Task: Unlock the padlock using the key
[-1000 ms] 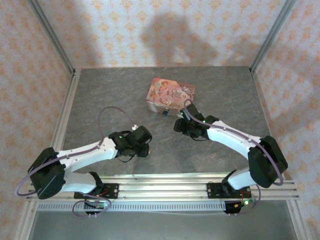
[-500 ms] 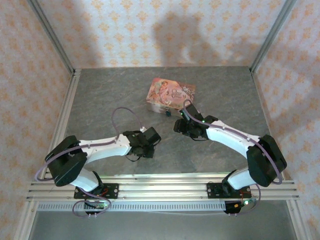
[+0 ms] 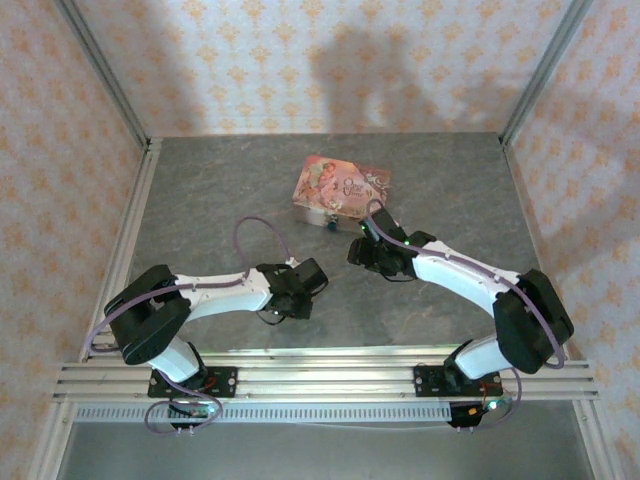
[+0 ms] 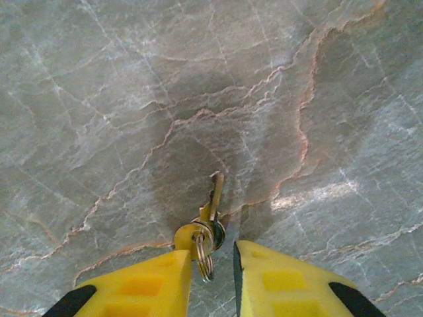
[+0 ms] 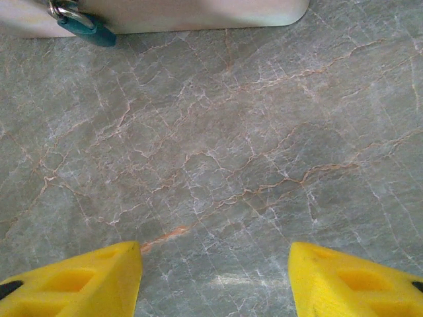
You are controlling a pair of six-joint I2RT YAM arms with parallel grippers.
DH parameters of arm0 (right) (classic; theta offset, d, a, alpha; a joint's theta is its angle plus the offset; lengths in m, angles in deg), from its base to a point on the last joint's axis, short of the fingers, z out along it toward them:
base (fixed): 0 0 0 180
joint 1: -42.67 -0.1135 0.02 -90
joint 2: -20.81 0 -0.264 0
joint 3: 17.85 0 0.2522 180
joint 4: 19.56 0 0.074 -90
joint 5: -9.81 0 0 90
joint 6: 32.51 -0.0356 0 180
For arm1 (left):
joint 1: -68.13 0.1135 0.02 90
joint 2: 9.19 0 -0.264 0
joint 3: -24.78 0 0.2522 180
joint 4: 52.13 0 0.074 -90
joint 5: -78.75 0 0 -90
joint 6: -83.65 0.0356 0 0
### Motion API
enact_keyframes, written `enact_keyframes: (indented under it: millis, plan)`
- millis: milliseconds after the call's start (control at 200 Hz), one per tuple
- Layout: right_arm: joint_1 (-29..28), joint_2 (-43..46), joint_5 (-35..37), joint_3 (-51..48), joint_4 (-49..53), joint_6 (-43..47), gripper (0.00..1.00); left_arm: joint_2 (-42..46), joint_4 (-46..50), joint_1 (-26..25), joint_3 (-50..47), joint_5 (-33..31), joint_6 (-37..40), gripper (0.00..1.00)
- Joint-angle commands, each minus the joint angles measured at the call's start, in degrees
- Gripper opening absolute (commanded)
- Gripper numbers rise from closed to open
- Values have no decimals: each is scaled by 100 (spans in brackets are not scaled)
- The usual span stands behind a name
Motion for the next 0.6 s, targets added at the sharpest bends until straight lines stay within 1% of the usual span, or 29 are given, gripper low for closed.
enact_keyframes:
  millis: [0, 130, 270, 350, 465, 596]
  plan:
    - [-32, 120, 206, -79, 23, 79, 61, -140, -4, -35, 80, -245, -22, 23]
    - [-32, 157, 186, -88, 23, 70, 61, -128, -153, -40, -25, -259, 37, 19]
    - [-32, 221, 120, -110, -27, 74, 58, -33, -327, -35, -197, -259, 208, 6]
    - [-32, 269, 19, -155, -144, 29, 57, 105, -583, -35, -409, -315, 312, 0]
    - [-22, 319, -134, -334, -463, -147, 52, 303, -1080, -18, -808, -329, 458, 0]
    - [-23, 333, -341, -609, -847, -411, 51, 527, -1249, -9, -1019, -297, 655, 0]
